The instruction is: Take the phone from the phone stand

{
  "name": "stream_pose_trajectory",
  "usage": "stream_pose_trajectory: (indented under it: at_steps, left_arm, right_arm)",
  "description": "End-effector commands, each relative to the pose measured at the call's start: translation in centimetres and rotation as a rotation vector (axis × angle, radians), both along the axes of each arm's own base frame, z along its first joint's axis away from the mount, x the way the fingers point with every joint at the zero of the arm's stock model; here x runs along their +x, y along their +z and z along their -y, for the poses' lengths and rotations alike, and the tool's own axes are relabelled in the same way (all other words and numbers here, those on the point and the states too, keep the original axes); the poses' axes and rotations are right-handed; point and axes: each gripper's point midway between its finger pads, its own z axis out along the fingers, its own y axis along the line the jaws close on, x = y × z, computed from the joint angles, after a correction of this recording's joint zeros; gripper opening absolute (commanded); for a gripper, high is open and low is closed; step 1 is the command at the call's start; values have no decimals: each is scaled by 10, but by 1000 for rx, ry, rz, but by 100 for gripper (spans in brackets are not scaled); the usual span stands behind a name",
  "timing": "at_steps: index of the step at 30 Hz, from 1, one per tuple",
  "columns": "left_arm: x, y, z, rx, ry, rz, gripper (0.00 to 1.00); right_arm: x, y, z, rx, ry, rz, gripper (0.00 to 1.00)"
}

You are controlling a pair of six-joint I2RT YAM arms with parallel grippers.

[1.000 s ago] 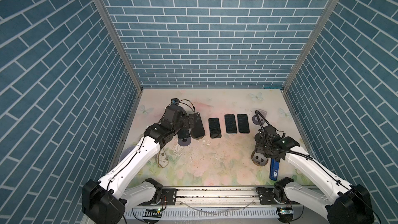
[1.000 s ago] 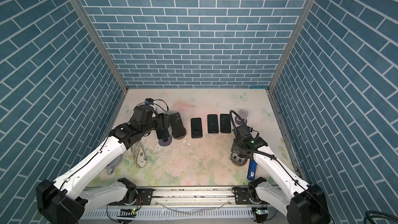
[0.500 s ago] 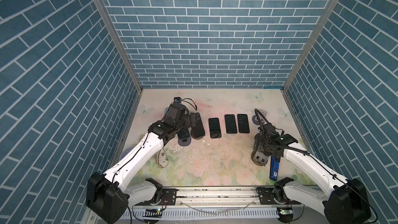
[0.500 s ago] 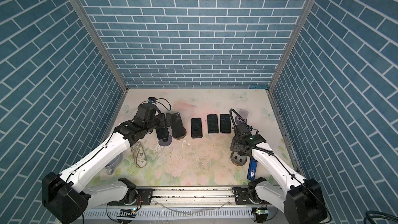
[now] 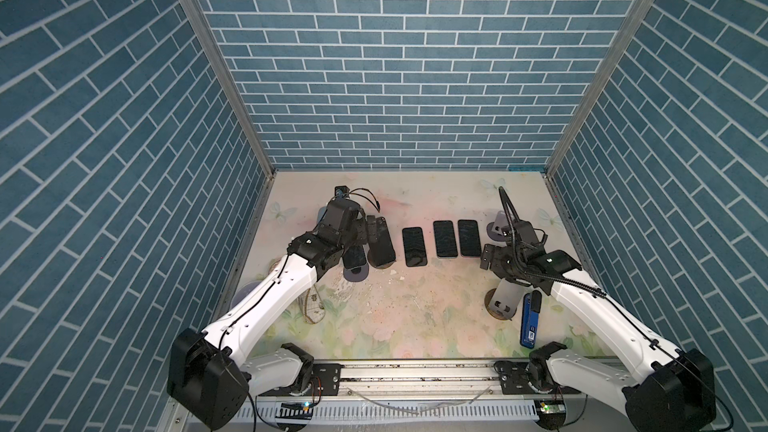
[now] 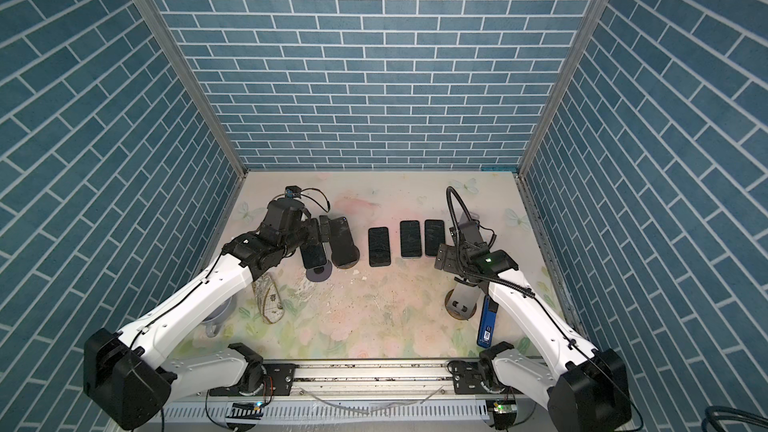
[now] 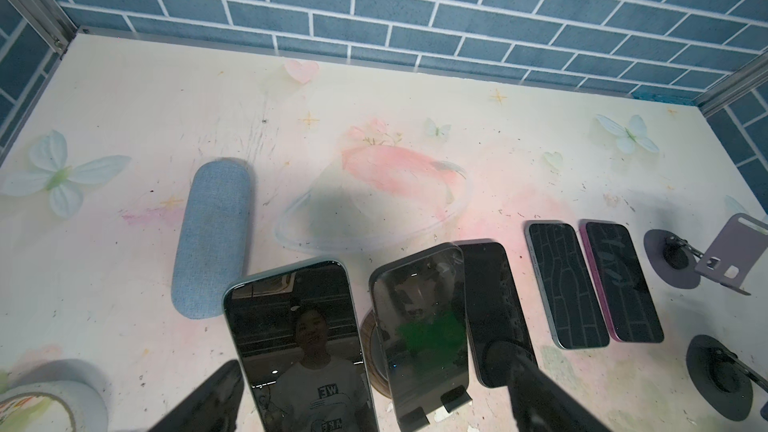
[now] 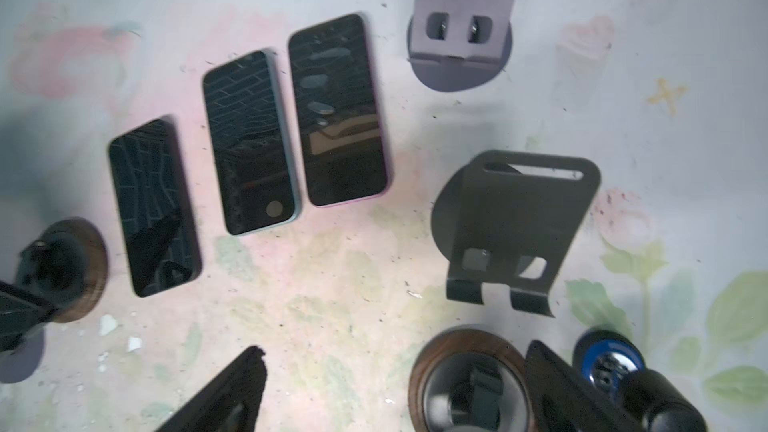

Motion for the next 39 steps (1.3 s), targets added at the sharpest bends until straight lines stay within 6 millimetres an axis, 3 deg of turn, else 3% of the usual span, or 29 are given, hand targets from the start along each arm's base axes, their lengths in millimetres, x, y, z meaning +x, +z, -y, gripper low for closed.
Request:
stream_pose_trajectory:
  at_steps: [1,7,18,30,39]
  left_arm:
    - [-3,8,-9,23,19,39,100]
    - [-14,8,-20,58,34,39,100]
    - [-27,-4,-47,76,103,3,100]
    - [-46,-23,-78,27,159,-52,100]
    - [-57,-22,-89,12,176,-40,100]
  right_arm:
    - [25,34,-28,79,82,100,98]
    - [40,28,-70,63,197,71,99]
    - [59,22,-171,16,428,79,99]
    - [73,12,-238,-3,561,100,99]
    - [68,13,-295,-49,722,202,99]
